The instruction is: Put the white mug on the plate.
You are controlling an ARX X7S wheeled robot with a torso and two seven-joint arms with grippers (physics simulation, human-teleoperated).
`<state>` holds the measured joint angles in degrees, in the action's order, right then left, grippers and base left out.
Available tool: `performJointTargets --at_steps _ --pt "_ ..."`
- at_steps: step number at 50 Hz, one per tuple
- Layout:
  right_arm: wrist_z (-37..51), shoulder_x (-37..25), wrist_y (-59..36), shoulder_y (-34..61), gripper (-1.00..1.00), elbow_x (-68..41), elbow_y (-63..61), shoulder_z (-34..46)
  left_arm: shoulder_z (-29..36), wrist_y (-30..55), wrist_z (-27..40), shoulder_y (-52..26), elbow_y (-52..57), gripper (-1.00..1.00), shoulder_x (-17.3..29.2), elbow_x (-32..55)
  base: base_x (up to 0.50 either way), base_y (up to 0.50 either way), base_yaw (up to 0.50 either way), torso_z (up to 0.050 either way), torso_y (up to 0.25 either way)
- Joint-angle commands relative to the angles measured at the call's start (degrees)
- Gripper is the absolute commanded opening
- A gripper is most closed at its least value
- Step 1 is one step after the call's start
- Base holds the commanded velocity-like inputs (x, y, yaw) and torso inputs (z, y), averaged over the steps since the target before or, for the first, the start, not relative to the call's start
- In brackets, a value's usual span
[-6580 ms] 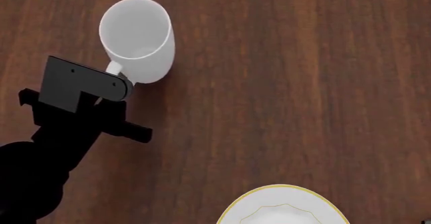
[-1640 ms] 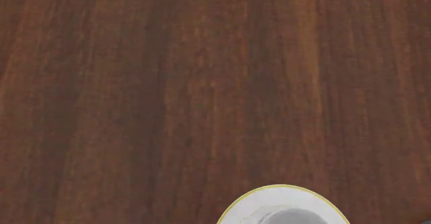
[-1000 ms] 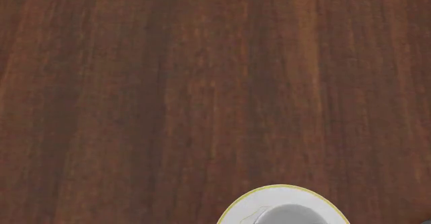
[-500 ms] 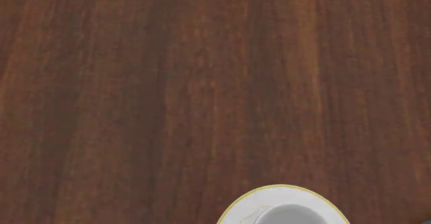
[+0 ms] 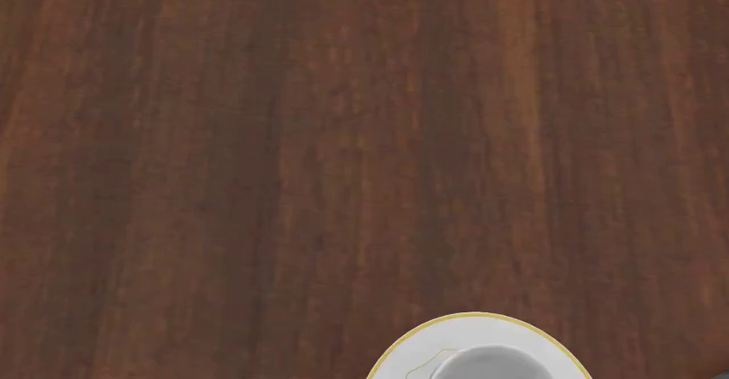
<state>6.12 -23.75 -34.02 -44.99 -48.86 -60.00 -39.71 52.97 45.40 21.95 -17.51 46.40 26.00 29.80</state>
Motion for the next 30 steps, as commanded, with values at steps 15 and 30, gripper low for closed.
performJointTargets --at_steps 15,30 --pt "6.52 -5.94 1.83 0.00 1.00 -3.83 0.00 3.92 -1.43 4.24 8.17 1.56 11.27 1.00 3.73 1.10 0.00 0.00 0.00 0.000 0.000" --pt "8.55 -8.67 3.40 0.00 1.00 -4.24 0.00 6.96 1.67 -7.35 11.59 9.03 9.94 1.00 10.21 -6.70 0.00 0.00 0.00 0.000 0.000"
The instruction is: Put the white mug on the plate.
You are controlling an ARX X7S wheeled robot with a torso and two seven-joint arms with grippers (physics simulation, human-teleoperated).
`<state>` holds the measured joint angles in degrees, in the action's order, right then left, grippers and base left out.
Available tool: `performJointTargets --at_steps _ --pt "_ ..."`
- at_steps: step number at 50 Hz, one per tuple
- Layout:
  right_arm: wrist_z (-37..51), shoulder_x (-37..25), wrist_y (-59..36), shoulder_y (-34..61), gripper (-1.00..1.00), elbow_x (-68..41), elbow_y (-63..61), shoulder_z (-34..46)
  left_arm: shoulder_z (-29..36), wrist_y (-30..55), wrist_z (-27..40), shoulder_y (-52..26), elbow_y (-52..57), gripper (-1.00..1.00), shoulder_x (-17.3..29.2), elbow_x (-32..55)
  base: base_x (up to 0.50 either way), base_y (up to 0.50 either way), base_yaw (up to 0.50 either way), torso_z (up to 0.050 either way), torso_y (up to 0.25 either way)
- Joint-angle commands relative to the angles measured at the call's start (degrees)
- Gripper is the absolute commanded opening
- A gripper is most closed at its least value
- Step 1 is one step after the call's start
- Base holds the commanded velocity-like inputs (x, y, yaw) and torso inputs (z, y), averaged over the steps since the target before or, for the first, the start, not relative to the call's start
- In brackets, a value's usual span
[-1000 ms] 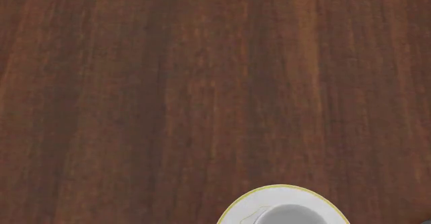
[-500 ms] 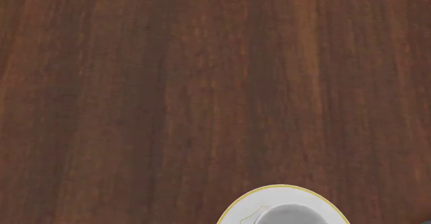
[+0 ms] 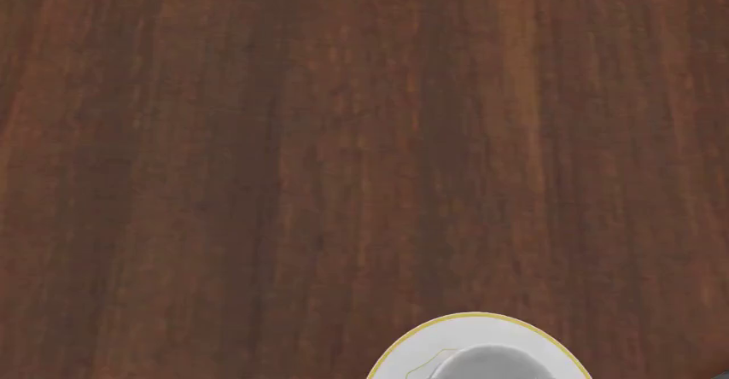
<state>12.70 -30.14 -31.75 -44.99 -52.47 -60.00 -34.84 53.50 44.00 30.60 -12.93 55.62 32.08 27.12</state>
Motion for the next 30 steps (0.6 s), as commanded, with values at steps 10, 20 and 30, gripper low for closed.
performJointTargets --at_steps 10,20,30 --pt "3.64 -4.83 2.52 0.00 1.00 -1.45 0.00 3.63 0.97 -8.67 7.48 7.78 3.98 1.00 7.49 -6.41 0.00 0.00 0.00 0.000 0.000" --pt "-0.37 -1.64 0.85 0.00 1.00 -1.56 0.00 0.34 33.94 -20.74 34.78 -17.79 4.37 1.00 16.20 -0.19 0.00 0.00 0.00 0.000 0.000" --pt "-2.54 0.14 0.09 0.00 1.00 -0.75 0.00 -0.28 61.95 -30.82 55.24 -40.22 4.35 1.00 13.83 2.97 0.00 0.00 0.00 0.000 0.000"
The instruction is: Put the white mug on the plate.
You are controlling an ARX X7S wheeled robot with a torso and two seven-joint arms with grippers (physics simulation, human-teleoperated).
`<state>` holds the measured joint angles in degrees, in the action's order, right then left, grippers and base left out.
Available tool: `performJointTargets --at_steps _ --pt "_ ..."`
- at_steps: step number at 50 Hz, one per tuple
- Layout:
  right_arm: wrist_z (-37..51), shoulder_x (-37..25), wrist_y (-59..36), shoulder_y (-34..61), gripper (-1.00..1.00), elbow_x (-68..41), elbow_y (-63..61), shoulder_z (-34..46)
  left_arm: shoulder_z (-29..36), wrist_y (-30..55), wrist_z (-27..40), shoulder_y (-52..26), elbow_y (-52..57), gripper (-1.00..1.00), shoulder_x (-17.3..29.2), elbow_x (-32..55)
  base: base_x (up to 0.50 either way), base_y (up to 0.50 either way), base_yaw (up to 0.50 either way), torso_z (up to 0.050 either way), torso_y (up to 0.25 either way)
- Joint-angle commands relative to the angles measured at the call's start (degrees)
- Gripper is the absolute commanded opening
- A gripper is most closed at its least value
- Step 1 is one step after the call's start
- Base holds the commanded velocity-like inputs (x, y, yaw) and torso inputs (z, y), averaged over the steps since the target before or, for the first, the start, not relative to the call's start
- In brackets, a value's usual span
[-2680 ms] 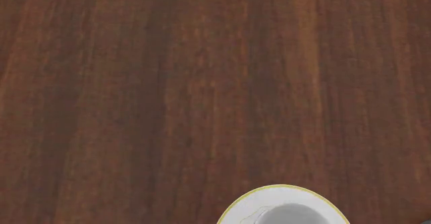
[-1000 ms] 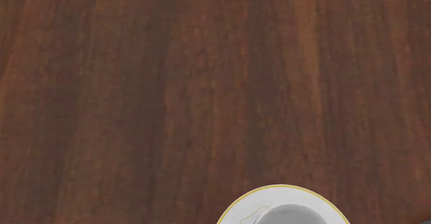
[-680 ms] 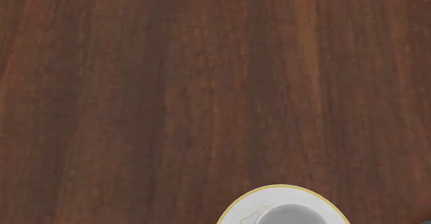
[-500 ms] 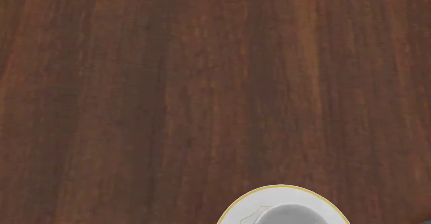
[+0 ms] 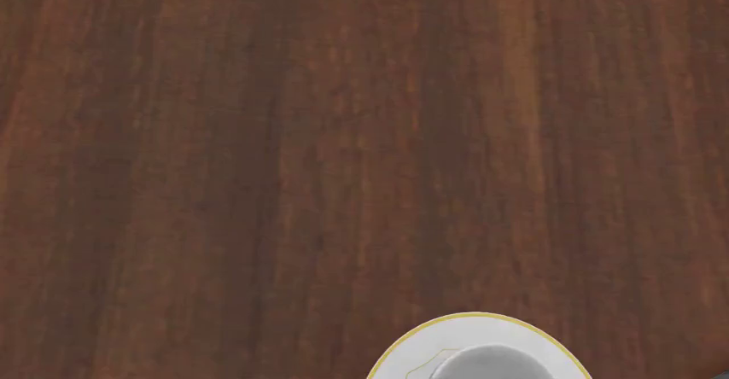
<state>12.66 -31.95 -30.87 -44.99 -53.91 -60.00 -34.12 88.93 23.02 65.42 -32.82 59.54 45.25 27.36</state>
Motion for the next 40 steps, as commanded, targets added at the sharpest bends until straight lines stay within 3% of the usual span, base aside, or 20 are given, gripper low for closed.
performJointTargets --at_steps 1,9,40 --pt "-2.78 2.15 -0.91 0.00 1.00 0.79 0.00 -1.12 28.70 -10.62 22.10 -21.99 0.42 1.00 0.13 2.79 0.00 0.00 0.00 0.000 0.000" --pt "-3.66 2.51 -0.92 0.00 1.00 1.67 0.00 -0.82 32.50 -13.84 24.49 -23.71 0.44 1.00 1.73 0.07 0.00 0.00 0.00 0.000 0.000" --pt "-6.01 4.42 -1.46 0.00 1.00 2.75 0.00 -1.12 33.13 -15.41 24.54 -21.31 0.45 1.00 6.14 -6.39 0.00 0.00 0.00 0.000 0.000"
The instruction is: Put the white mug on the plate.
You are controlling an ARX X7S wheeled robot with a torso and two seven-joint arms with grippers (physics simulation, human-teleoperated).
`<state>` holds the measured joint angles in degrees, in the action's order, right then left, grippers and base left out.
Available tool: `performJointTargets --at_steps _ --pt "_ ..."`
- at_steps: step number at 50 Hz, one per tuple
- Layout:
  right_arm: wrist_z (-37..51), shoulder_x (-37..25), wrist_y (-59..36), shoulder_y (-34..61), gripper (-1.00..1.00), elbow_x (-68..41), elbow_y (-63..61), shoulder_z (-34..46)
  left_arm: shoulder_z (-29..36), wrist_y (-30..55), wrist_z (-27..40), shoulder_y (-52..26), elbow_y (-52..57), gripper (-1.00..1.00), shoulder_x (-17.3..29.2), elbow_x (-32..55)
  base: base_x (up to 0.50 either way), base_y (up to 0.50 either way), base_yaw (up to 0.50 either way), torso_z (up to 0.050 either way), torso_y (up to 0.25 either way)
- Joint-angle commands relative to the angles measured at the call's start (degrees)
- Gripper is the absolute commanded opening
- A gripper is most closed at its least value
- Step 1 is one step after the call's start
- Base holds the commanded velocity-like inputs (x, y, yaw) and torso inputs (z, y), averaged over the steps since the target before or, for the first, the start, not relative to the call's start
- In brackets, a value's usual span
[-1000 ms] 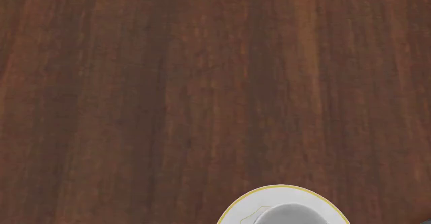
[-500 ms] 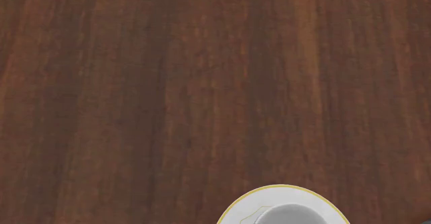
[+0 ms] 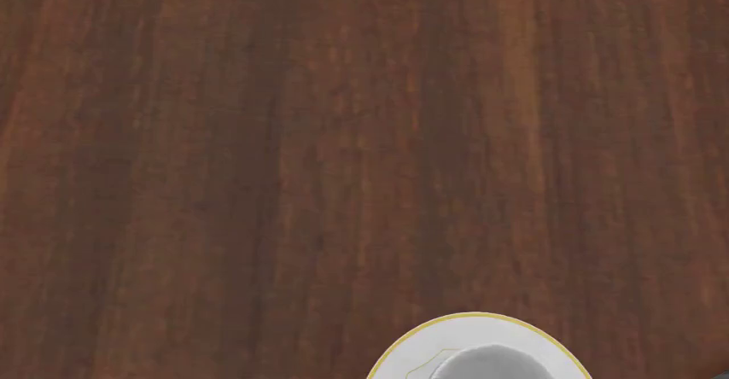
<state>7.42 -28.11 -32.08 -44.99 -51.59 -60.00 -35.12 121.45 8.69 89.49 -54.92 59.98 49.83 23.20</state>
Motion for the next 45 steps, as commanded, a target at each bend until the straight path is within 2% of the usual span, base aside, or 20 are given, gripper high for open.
performJointTargets --at_steps 1,25,45 --pt "-0.71 0.57 -0.24 0.00 1.00 0.34 0.00 -0.08 0.69 -1.10 0.47 1.10 0.01 1.00 1.74 -2.76 0.00 0.00 0.00 0.000 0.000" --pt "5.37 -4.18 1.44 0.00 1.00 -2.67 0.00 2.60 -4.91 -7.24 -1.78 10.41 -2.64 1.00 5.86 -5.80 0.00 0.00 0.00 0.000 0.000" --pt "7.21 -5.65 1.89 0.01 1.00 -4.00 0.00 3.26 -5.94 -16.67 -4.93 15.48 -10.92 1.00 5.79 -6.74 0.00 0.00 0.00 0.000 0.000"
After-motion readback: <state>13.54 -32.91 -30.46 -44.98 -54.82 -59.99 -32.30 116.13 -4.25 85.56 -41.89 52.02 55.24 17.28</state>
